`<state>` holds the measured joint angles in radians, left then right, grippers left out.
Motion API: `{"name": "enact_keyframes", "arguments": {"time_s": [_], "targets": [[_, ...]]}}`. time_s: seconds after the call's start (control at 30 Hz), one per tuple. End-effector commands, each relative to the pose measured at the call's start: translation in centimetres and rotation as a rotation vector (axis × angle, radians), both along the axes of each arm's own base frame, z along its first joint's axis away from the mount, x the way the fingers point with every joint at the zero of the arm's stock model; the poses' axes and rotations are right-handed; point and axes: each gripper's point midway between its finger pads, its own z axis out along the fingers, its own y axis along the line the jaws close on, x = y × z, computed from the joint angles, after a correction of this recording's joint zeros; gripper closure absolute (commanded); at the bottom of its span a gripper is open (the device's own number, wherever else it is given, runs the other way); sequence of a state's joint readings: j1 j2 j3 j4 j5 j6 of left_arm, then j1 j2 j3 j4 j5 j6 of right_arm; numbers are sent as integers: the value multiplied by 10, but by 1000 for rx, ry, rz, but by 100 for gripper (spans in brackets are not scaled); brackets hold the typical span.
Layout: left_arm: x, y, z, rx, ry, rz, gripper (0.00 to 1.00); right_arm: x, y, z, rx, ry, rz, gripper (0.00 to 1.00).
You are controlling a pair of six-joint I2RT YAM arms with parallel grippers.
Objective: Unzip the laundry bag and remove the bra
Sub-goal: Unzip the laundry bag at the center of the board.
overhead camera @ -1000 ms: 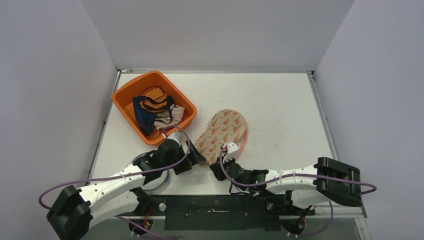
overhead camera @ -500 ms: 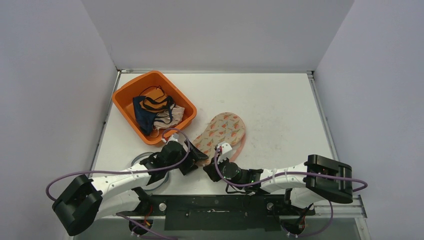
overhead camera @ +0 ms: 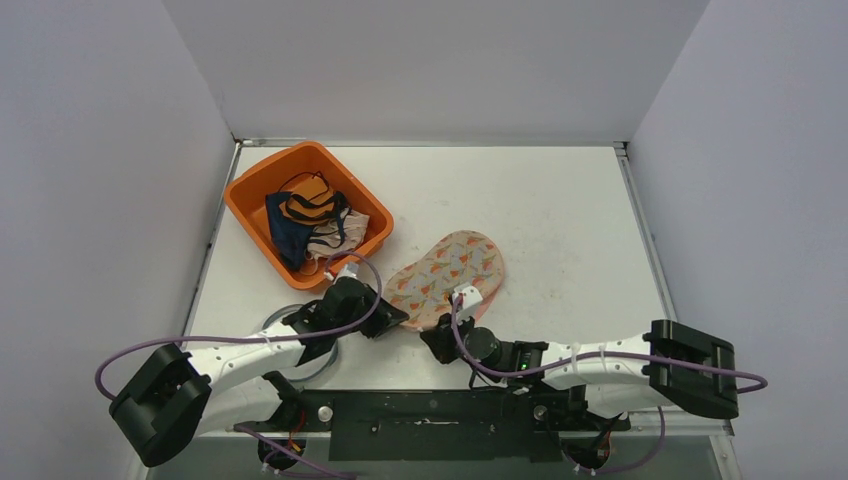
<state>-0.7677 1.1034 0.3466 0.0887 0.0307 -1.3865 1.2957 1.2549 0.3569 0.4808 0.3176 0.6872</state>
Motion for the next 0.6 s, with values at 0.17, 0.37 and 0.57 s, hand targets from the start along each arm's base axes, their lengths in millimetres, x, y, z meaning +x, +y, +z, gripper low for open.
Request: {"name": "enact_keyframes", "arguments": {"time_s": [0.17,0.37,0.57], "targets": [[25,1,24,54,-131,-20,100,17,-56,2,-18,-8,-200,95],[29,-1,29,95,-168,-93,100,18,-80,-4,-42,-2,-253,95],[39,-7,33,135,-195,-216,100,11,-81,0,-7,-6,-210,95]]}}
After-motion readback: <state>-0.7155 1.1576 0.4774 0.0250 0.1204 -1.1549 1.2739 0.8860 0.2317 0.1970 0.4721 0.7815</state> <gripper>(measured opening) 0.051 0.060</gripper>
